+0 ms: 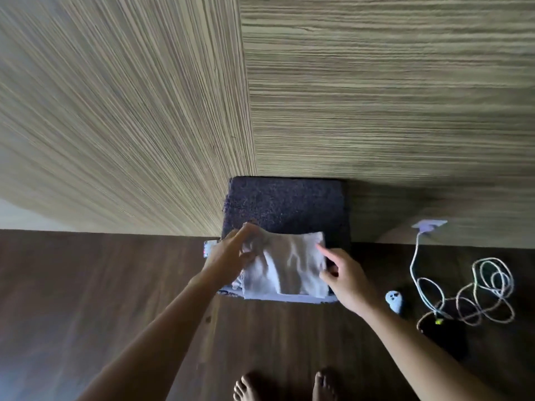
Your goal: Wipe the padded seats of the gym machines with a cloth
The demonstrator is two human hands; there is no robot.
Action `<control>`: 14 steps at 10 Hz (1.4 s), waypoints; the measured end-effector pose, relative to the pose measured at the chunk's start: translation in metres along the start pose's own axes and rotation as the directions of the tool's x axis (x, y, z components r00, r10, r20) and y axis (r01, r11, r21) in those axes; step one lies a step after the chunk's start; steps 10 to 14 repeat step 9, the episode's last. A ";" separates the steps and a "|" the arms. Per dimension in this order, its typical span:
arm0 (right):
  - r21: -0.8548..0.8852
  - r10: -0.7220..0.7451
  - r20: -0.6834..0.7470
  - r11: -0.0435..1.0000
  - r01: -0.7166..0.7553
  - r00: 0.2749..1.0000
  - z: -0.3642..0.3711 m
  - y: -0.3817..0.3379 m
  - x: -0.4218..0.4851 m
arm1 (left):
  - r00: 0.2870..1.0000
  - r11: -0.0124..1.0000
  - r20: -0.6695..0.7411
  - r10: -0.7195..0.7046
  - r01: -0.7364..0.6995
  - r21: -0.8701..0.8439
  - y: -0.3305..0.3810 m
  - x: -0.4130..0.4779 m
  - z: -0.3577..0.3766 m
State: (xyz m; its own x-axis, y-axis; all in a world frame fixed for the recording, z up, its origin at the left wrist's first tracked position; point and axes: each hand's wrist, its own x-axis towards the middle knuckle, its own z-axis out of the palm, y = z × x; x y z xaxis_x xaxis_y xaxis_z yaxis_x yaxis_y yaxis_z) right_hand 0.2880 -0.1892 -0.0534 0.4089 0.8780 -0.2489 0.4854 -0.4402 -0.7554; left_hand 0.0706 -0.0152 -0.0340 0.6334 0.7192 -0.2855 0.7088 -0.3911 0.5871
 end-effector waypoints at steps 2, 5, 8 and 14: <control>-0.051 -0.072 -0.093 0.996 0.067 0.993 0.006 0.010 0.010 | 0.997 0.997 -0.036 -0.065 0.063 -0.045 -0.002 0.009 0.007; -0.611 -0.189 0.041 0.772 0.175 0.981 0.017 0.012 0.026 | 0.985 0.828 0.105 0.138 -0.173 0.534 -0.015 0.005 0.044; -0.541 0.057 0.199 0.839 0.061 0.978 0.004 -0.016 0.028 | 0.953 0.867 0.301 -0.015 -0.137 0.478 0.003 0.008 0.018; -0.320 0.058 0.105 0.947 -0.022 0.993 -0.016 -0.017 -0.003 | 0.986 0.994 0.159 -0.057 0.041 0.101 -0.005 -0.031 0.022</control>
